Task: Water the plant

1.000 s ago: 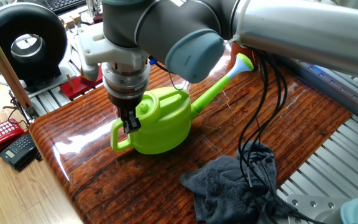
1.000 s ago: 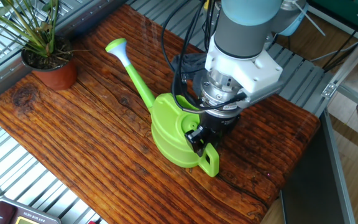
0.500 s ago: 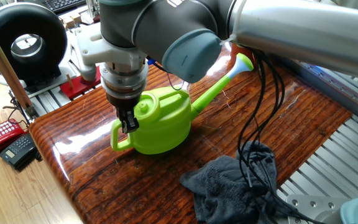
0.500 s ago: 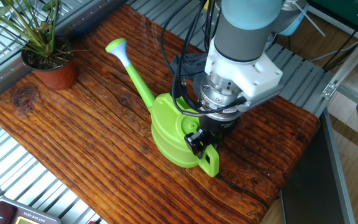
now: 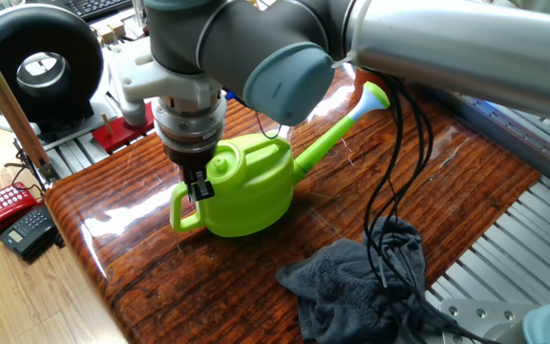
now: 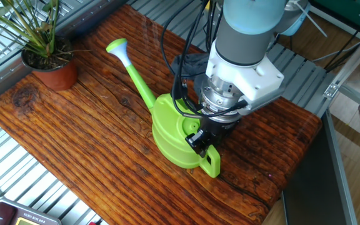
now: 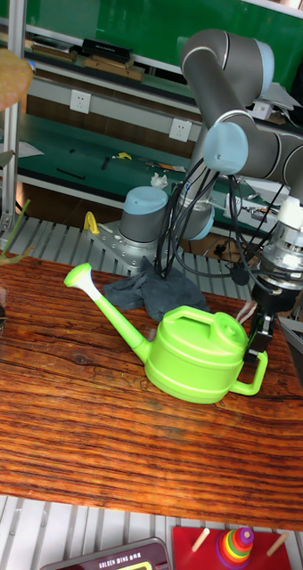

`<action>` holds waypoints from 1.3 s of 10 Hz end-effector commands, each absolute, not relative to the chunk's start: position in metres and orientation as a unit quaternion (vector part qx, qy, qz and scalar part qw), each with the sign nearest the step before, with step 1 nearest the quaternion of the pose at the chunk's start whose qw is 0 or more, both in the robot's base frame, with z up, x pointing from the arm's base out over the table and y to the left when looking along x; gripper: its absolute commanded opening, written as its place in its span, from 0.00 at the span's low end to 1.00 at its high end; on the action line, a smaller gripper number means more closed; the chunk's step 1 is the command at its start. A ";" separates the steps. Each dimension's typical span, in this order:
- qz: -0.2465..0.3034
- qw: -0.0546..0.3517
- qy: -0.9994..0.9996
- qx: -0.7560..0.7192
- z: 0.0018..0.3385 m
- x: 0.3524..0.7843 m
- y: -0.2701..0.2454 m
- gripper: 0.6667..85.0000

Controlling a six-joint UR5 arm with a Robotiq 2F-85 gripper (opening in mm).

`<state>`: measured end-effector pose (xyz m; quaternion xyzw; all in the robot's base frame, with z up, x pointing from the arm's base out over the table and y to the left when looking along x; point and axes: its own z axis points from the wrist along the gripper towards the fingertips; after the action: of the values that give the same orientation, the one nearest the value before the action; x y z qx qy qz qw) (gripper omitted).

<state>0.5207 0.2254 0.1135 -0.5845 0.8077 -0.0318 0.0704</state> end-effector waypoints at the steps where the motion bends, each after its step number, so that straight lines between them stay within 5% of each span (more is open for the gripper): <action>1: -0.027 0.072 0.810 -0.582 0.117 0.520 0.227 0.24; 3: -0.031 0.073 0.807 -0.586 0.120 0.520 0.226 0.00; 7: -0.005 0.061 0.801 -0.595 0.119 0.509 0.234 0.00; 13: -0.036 0.021 0.779 -0.626 0.128 0.507 0.229 0.00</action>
<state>0.5079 0.2278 0.1227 -0.6177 0.7852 -0.0300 0.0330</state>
